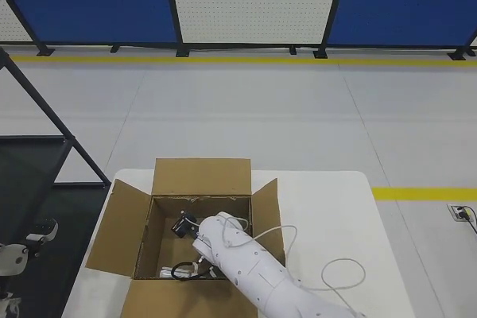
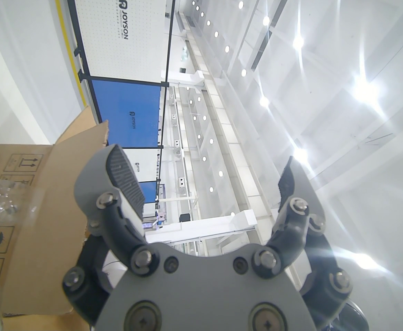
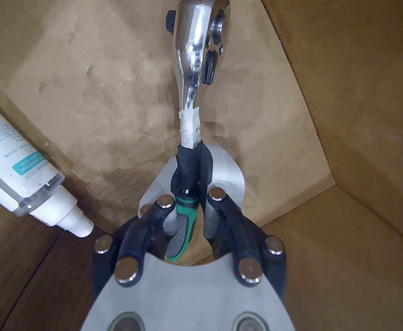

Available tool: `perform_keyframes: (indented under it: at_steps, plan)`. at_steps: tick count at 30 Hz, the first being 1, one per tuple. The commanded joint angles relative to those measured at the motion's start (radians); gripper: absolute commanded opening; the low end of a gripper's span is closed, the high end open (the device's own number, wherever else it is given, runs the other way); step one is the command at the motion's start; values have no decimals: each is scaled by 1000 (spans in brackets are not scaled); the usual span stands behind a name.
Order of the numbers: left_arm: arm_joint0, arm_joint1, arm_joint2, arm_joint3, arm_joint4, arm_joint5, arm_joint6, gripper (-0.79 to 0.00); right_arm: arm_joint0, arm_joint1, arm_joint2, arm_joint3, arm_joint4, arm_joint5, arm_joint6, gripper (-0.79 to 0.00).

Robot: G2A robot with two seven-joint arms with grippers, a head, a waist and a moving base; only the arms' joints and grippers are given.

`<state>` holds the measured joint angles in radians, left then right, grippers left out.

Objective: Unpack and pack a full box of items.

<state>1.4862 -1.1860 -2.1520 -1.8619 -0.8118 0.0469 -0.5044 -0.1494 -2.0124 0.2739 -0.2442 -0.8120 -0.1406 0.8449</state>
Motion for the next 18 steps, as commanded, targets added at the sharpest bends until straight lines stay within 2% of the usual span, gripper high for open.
perform_keyframes:
  at_steps: [1, 12, 18]
  plan:
    - [0, 0, 0, 0, 0, 0, 0, 0, 5, 1, 3, -7, 4, -12, -16, -785]
    - [0, 0, 0, 0, 0, 0, 0, 0, 16, 13, 26, -46, -4, -29, -109, -785]
    - [0, 0, 0, 0, 0, 0, 0, 0, -1, 40, 50, -105, -22, -1, -165, -785]
